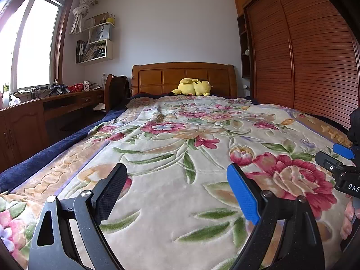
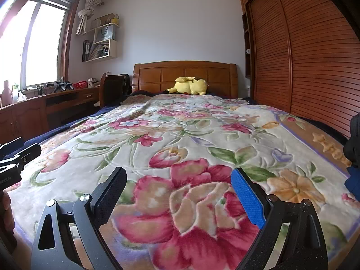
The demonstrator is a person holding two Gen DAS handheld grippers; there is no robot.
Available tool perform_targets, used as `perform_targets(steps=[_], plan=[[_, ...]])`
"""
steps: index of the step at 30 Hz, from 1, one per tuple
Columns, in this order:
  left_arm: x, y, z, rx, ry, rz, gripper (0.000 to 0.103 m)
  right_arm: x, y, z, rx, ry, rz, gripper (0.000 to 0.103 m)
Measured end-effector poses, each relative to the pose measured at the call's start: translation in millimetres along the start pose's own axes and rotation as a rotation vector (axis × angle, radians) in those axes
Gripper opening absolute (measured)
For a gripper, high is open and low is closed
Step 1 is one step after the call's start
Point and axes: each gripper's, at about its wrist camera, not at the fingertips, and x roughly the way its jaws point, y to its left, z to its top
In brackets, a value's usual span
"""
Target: Fold large clothes
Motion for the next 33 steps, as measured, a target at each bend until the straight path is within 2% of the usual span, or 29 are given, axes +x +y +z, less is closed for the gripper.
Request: perform_targets(steps=[33], plan=[[0.9, 0.4, -0.2, 0.003, -0.001, 0.000, 0.091, -0.5, -2.5, -0.6, 0.000, -0.004, 0.001, 0.095]])
